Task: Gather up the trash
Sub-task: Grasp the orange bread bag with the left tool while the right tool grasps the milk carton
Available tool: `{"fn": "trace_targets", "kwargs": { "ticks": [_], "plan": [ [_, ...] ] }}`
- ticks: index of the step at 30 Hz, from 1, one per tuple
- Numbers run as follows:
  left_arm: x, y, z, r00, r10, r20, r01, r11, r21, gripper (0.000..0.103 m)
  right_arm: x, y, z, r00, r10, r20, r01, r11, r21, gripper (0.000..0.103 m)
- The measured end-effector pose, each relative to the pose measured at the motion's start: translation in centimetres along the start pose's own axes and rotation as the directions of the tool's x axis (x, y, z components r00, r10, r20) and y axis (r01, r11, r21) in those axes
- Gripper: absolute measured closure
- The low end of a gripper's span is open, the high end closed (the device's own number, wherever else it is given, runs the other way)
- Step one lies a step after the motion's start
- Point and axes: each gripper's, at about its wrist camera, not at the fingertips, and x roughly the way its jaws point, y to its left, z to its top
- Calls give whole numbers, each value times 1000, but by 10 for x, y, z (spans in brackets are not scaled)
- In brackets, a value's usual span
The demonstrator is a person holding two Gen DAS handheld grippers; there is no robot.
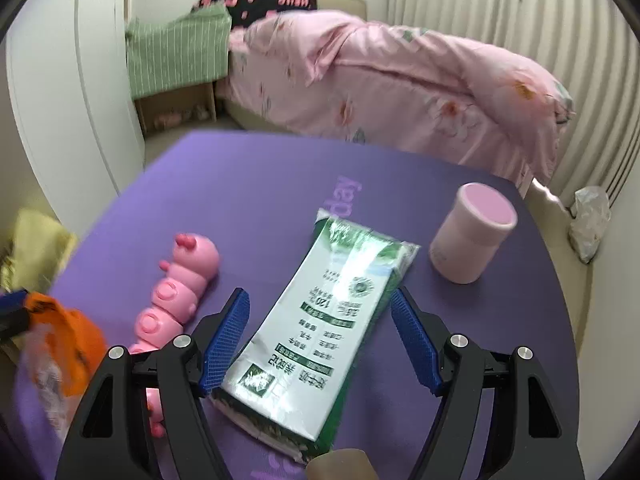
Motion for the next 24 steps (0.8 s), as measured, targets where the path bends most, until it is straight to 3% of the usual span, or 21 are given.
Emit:
{"fn": "trace_targets", "kwargs": {
  "ticks": [4, 8, 16, 22, 24],
  "plan": [
    [-3, 3, 0, 1000, 3, 10, -3, 1000, -6, 60, -4, -3, -17, 999, 25, -24, -25, 1000, -3, 34],
    [-1, 4, -1, 1000, 1, 7, -1, 1000, -12, 59, -25, -27, -40, 999, 0, -40, 1, 1000, 27, 34],
    [7, 0, -2, 1000, -13, -15, 13, 1000, -13, 59, -43, -55, -65, 985, 169, -33, -164, 980, 109, 34],
    [7, 1, -3, 1000, -8, -16, 8, 1000, -13, 59, -45, -65, -71, 955, 295, -10, -289, 942, 172, 34],
    [9, 1, -2, 1000, -6, -20, 6, 1000, -13, 58, -48, -64, -61, 957, 291, 14, -290, 943, 165, 34]
  ]
}}
